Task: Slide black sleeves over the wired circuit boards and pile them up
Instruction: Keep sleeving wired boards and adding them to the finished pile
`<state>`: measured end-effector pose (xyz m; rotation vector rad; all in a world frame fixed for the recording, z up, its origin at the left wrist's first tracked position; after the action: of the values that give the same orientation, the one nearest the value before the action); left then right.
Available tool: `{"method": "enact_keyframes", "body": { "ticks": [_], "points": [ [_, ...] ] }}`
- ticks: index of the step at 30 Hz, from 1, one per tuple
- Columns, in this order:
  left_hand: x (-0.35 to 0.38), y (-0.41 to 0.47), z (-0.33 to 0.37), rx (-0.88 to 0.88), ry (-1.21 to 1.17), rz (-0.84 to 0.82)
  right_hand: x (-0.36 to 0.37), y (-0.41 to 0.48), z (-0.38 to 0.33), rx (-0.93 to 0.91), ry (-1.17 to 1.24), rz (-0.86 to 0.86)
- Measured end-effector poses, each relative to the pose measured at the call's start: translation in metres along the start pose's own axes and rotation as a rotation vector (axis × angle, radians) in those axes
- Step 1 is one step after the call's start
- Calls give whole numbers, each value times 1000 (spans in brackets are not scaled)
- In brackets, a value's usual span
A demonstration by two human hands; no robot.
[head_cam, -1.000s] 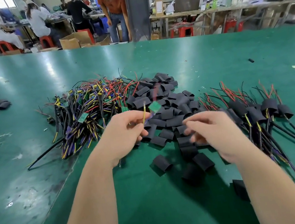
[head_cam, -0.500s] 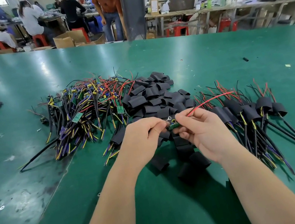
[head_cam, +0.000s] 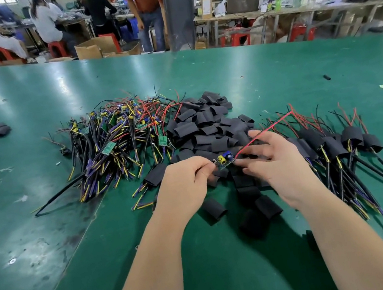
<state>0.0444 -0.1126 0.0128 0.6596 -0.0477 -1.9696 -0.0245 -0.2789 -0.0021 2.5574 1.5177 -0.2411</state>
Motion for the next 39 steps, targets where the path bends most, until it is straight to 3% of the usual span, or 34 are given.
{"method": "enact_keyframes", "body": {
  "ticks": [2, 5, 9, 12, 18, 21, 28, 32, 34, 39],
  "points": [
    [-5, 0, -3, -7, 2, 34, -19, 2, 5, 35, -200, 127],
    [-12, 0, -8, -31, 1, 87, -32, 4, -11, -56, -602, 229],
    [-18, 1, -5, -11, 41, 161, 10, 22, -34, -239, -996, 108],
    [-18, 0, -3, 27, 54, 176, 47, 38, -26, -273, -1322, -47],
    [-23, -2, 0, 94, 20, 221, 61, 67, -16, -113, -1512, -164],
    [-23, -2, 1, 115, 9, 221, 56, 67, -21, -129, -1540, -132],
    [-27, -2, 4, 146, -10, 239, -12, 23, -39, -232, -704, 230],
    [-24, -2, 8, 186, 4, 216, -61, 10, 8, 46, 288, 355],
    [-22, -3, 9, 203, 9, 198, -67, 8, 15, 69, 670, 329],
    [-18, -3, 9, 209, 16, 172, -74, 5, 11, 41, 1008, 341]
  ]
}}
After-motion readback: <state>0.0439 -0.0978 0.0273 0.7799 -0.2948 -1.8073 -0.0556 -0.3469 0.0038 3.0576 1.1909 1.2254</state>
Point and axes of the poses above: each hand's wrist, its own y-axis towards the middle knuckle, its own x-axis out of the palm, z = x × y, the point moved 10 cm from there along y, towards the middle knuckle, and after that the axes turned 13 degrees about -y, right-handed, at the moved point
